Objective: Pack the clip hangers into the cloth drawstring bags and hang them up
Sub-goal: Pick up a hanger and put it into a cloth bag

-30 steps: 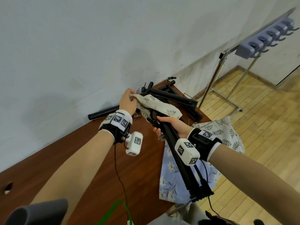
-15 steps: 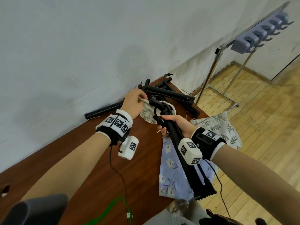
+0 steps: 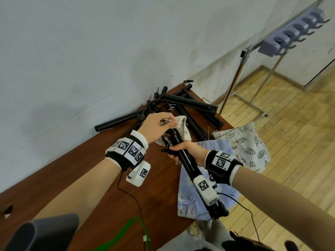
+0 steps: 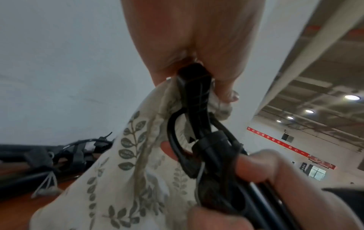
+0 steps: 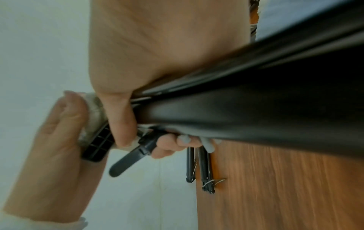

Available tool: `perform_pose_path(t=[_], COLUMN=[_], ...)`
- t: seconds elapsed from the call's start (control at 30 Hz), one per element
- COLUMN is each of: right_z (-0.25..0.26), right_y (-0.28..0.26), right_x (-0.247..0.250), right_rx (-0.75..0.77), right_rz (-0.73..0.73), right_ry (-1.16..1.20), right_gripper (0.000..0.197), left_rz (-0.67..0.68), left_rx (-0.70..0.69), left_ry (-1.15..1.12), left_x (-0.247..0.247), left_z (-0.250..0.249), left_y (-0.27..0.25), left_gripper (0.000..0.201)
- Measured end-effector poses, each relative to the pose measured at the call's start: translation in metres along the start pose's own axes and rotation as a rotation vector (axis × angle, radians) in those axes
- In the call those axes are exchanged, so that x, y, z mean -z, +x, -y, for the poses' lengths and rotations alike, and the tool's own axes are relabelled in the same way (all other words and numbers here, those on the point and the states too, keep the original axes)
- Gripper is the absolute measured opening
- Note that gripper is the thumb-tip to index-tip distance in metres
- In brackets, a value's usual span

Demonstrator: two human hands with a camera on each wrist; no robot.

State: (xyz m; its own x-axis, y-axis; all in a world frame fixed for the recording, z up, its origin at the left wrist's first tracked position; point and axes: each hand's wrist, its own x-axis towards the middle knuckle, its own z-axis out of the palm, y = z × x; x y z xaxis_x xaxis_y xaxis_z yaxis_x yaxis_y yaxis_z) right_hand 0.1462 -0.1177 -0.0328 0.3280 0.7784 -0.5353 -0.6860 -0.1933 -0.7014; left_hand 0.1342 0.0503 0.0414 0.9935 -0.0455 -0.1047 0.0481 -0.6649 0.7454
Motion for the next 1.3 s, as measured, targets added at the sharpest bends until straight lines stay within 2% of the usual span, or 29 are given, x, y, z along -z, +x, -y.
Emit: perform_pose_path(t=[0.1,0.27,0.4,0.47,0.57,0.63,0.73,0.8,0.9,1.03,1.13,1.3], right_z=[-0.001,-0.004,-0.005,-0.007,-0.006,-0.005,-0.004,-0.005,-0.004,0.002,0.004,-0.005], right_y=[0.002,0.011,0.015,0.015,0.012,0.010,0.009,0.009,0.011,0.016,0.018,0.025], right_x=[0.004,0.015,0.019,0.023,0.027,0.028,0.024,0.020,0.015,0.015,0.013,0.015], right_rx=[0.064,0.056,0.010,0.013,0.019,0.007,-0.033,-0.038,-0.010,-0.059,-0.132,-0.220], right_rz=[0.002,-0.061,-0.067,-0.095,-0.154,-0.150,-0.102,-0.063,-0.056,-0.079,-0.054,-0.064], right_ry=[0.027,0.069,0.103,0.199,0.354,0.399,0.321,0.285,0.347,0.410,0.325,0.285], right_gripper=[0.009,0.032,0.043,0.040,0.033,0.027,0.027,0.027,0.024,0.025,0.027,0.028], left_rz=[-0.097,0.106,0.121,0.013,-0.237,-0.311,-0.437,-0.467,-0.345,-0.162,-0.115,0.090], left_rx=[-0.133,-0.216,-0.232,-0.188,-0.068,0.047,0.184,0.221,0.240,0.164,0.071,-0.088], left_ry=[-0.073,-0.023,0.040,0.107,0.256,0.291,0.126,0.041,0.033,-0.015,-0.029,0.073], left_x=[0.009,0.011,0.018,0.023,0.029,0.029,0.027,0.025,0.022,0.015,0.008,0.002], left_z=[-0.007,-0.021,-0.019,-0.007,0.020,0.035,0.041,0.043,0.043,0.040,0.027,0.009], left_y=[-0.006,-0.020,-0.022,-0.020,-0.017,-0.012,-0.001,0.009,0.021,0.024,0.019,0.006], left_gripper=[0.005,0.006,0.008,0.009,0.006,0.015,0.010,0.008,0.013,0.015,0.012,0.006])
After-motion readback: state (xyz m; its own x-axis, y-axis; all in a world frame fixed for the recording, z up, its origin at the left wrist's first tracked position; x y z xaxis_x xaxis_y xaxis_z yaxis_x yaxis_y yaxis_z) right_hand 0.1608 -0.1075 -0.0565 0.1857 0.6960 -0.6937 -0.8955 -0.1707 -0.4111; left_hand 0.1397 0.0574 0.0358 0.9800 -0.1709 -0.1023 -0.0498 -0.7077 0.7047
